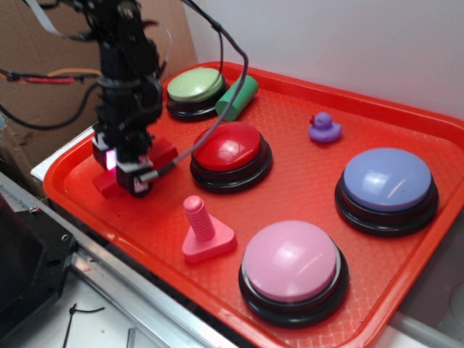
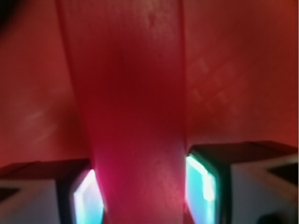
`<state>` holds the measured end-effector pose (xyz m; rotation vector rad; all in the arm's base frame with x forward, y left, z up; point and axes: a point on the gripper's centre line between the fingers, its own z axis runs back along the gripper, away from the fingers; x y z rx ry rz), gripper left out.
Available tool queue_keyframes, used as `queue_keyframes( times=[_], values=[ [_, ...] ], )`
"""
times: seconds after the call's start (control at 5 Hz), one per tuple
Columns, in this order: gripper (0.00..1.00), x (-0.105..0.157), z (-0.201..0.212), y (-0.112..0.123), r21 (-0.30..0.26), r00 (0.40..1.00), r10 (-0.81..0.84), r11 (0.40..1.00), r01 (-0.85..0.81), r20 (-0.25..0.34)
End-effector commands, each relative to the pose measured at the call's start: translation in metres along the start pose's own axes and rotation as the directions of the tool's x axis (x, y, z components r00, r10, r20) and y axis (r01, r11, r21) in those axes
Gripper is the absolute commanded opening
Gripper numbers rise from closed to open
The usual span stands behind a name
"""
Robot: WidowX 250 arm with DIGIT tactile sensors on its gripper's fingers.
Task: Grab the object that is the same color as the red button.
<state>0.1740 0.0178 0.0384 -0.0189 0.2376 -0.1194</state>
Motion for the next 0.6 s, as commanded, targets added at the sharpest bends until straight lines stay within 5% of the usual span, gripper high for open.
queue_keyframes(
  times=[0.0, 0.4],
  values=[
    [0.00, -0.060, 0.094, -0.015, -0.206, 0.919, 0.204, 0.969, -0.140, 0.338],
    [0.00, -0.080, 0.190, -0.031, -0.142, 0.931, 0.140, 0.985, -0.097, 0.338]
  ],
)
